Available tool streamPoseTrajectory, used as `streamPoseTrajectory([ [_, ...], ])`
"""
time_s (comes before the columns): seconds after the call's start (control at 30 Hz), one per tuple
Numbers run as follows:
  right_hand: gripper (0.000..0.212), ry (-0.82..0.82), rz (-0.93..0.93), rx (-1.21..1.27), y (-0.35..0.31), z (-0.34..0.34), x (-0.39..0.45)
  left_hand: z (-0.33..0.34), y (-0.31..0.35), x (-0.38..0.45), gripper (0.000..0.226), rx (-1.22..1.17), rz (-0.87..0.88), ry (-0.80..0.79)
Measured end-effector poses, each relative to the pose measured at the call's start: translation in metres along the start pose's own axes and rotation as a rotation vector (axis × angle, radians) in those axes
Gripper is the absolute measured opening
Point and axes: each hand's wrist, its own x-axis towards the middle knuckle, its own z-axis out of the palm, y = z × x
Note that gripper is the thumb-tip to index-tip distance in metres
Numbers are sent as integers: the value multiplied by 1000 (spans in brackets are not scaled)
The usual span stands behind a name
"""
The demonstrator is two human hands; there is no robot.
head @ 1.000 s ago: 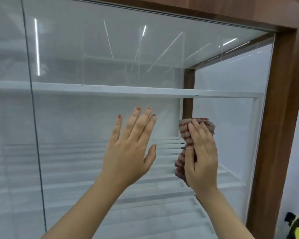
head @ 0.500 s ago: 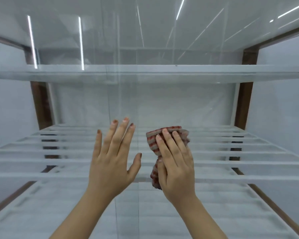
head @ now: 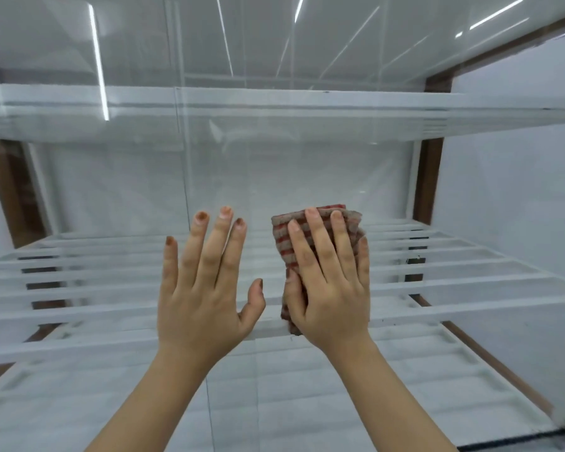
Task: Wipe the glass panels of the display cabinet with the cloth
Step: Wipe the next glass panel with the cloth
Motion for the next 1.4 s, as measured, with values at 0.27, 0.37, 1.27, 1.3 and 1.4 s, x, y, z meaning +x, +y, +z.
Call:
streamPoseTrajectory([
  [0.27, 46, 26, 135, 18, -9, 2, -25, 1, 2, 0, 66, -1, -9, 23],
  [0.37, 47, -9, 34, 22, -18, 3, -14, 1, 2, 0, 65, -7, -9, 27],
  [1.27, 49, 51, 138, 30, 15, -5, -24, 2, 3, -1, 64, -4, -16, 60],
  [1.3, 48, 33, 84, 24, 11, -4, -25, 2, 3, -1, 64, -4, -16, 60],
  [1.4, 47, -4, -41, 17, 13, -5, -14, 2, 3, -1, 64, -3, -15, 63],
])
